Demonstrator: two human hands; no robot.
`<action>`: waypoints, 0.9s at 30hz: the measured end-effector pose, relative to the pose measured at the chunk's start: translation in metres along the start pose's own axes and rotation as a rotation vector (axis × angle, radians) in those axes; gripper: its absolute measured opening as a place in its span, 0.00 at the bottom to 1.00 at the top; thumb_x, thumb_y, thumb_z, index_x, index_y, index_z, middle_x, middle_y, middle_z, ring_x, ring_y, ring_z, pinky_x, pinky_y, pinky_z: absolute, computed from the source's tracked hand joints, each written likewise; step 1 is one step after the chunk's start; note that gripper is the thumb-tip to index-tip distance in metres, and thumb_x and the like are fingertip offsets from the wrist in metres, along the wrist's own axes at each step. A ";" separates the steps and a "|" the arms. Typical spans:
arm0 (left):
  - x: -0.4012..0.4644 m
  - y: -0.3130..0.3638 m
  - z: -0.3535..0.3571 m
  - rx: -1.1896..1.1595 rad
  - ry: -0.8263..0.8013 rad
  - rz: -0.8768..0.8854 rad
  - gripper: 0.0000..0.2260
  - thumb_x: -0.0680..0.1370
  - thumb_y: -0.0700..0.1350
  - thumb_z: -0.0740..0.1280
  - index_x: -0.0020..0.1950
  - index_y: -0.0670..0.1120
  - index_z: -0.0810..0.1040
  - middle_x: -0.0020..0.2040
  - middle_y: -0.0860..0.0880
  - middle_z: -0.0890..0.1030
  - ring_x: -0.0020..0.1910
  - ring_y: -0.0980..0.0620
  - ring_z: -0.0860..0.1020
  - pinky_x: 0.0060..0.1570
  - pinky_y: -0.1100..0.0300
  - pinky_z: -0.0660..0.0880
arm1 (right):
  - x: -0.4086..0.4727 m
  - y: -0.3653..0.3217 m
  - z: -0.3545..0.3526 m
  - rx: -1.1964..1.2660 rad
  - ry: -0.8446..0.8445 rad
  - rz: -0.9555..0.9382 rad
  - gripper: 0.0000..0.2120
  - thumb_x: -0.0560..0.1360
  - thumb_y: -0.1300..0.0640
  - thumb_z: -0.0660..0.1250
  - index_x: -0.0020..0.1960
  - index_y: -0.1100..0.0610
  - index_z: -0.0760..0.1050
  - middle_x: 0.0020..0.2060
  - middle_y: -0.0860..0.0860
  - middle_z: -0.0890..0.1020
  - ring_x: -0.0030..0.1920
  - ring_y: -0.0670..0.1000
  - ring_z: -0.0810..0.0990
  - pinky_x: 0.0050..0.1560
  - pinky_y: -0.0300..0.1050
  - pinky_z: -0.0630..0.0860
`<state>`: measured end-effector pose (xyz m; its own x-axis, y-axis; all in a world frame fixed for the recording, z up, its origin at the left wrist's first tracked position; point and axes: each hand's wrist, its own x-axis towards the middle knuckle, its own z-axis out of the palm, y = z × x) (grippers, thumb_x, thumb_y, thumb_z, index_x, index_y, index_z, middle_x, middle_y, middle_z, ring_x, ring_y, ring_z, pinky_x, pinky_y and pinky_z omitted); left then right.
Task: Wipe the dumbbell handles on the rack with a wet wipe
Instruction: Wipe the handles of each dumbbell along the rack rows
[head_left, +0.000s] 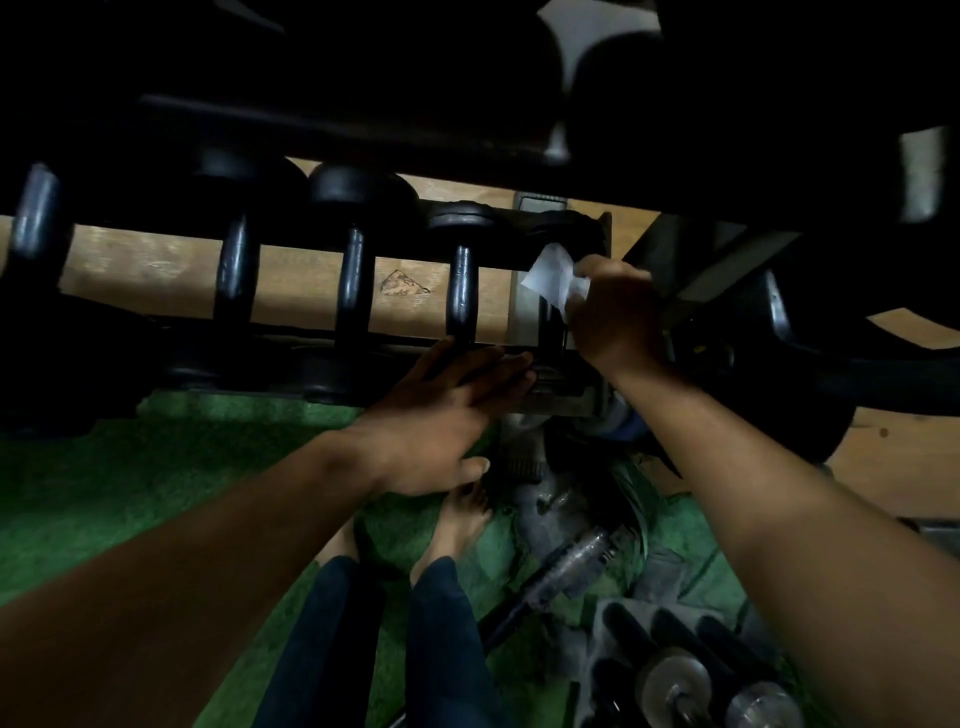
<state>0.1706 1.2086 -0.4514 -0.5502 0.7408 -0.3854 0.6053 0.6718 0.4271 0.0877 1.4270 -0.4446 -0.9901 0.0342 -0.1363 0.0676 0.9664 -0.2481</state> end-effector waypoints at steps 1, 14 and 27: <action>0.000 0.000 -0.001 -0.001 -0.003 0.001 0.44 0.79 0.64 0.61 0.82 0.54 0.34 0.83 0.54 0.35 0.81 0.51 0.35 0.79 0.44 0.36 | -0.002 0.001 -0.002 -0.033 -0.071 0.007 0.10 0.77 0.63 0.64 0.53 0.66 0.80 0.49 0.64 0.83 0.50 0.63 0.82 0.46 0.50 0.77; -0.001 0.001 -0.005 -0.021 -0.015 -0.007 0.43 0.80 0.63 0.61 0.83 0.54 0.35 0.82 0.55 0.34 0.81 0.51 0.35 0.78 0.46 0.34 | 0.006 0.006 -0.009 0.400 -0.366 0.334 0.20 0.78 0.62 0.66 0.70 0.59 0.73 0.67 0.59 0.76 0.68 0.58 0.73 0.61 0.40 0.70; -0.002 0.000 -0.004 -0.016 0.009 0.009 0.44 0.79 0.63 0.63 0.83 0.53 0.37 0.83 0.54 0.37 0.82 0.50 0.37 0.79 0.45 0.37 | 0.001 0.005 -0.033 0.011 -0.778 0.127 0.08 0.79 0.64 0.65 0.40 0.59 0.75 0.36 0.52 0.74 0.36 0.49 0.71 0.35 0.36 0.66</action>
<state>0.1692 1.2068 -0.4475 -0.5497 0.7468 -0.3743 0.6010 0.6648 0.4437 0.0834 1.4405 -0.4146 -0.6043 -0.0477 -0.7954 0.1799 0.9643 -0.1945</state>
